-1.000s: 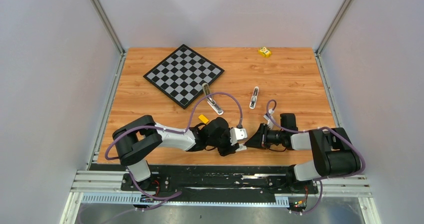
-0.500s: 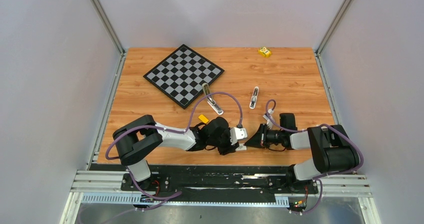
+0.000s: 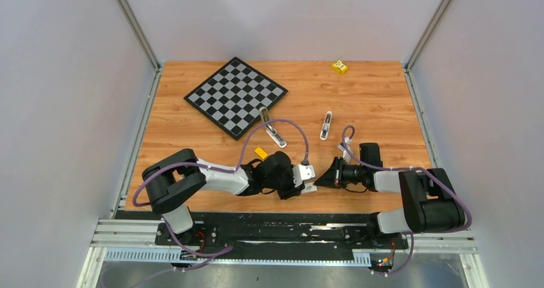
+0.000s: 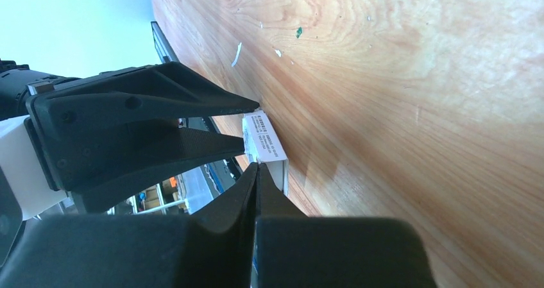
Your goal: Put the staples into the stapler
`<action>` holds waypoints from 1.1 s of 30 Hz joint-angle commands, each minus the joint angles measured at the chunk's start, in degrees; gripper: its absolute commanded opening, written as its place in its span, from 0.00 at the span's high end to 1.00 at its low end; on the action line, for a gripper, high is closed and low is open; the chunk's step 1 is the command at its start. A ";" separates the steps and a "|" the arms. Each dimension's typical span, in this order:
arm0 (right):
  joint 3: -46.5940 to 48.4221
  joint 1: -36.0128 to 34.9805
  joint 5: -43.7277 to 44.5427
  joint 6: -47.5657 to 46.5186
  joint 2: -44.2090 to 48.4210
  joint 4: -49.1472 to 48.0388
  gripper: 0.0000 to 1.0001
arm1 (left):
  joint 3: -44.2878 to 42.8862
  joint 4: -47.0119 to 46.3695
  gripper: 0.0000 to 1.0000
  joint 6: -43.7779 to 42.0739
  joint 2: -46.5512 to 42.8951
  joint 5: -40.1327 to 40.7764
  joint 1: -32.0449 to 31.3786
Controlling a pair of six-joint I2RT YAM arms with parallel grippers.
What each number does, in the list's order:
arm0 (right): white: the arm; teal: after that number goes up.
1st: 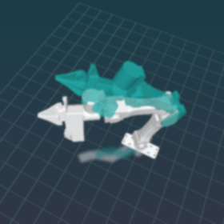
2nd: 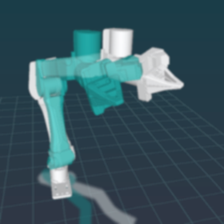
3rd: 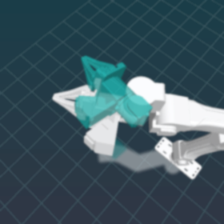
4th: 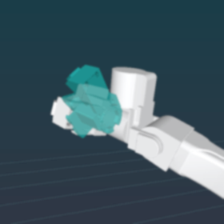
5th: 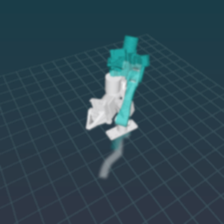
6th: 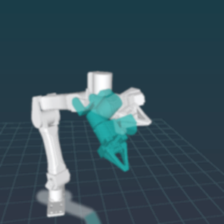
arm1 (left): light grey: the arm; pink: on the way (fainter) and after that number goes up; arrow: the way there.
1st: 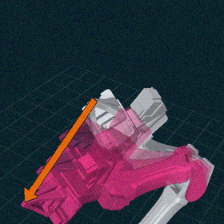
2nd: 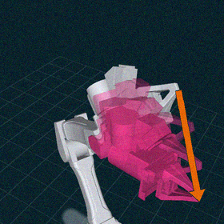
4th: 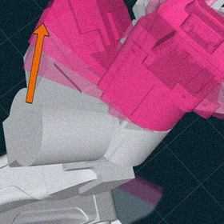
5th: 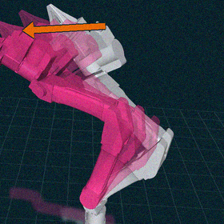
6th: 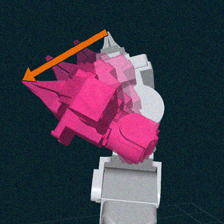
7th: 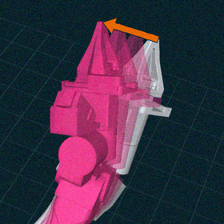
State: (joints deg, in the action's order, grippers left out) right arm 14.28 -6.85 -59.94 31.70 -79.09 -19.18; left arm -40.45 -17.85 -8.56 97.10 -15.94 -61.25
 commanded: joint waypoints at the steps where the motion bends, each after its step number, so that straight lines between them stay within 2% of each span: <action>1: 0.91 -0.66 0.20 -1.77 0.47 1.65 1.00 | 3.18 3.73 0.62 0.68 -1.12 2.16 0.25; 12: 0.87 0.43 0.03 -1.45 2.43 2.72 1.00 | 4.17 4.03 0.62 0.70 -1.74 4.08 0.20; 16: 0.87 0.43 -0.30 -1.64 0.91 2.15 1.00 | 3.53 4.65 0.52 -0.45 -1.67 3.37 0.24; 20: 0.50 0.48 -1.03 -0.68 -0.35 0.04 1.00 | 2.64 4.71 0.47 -1.95 -1.31 2.38 0.26; 33: 0.46 0.43 -1.05 -0.66 -0.80 -0.33 1.00 | -1.50 6.55 0.46 -4.42 3.24 -0.23 0.22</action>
State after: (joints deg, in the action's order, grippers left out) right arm 14.33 -6.72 -60.01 31.66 -79.31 -18.46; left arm -41.43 -16.75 -10.83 97.56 -15.59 -61.25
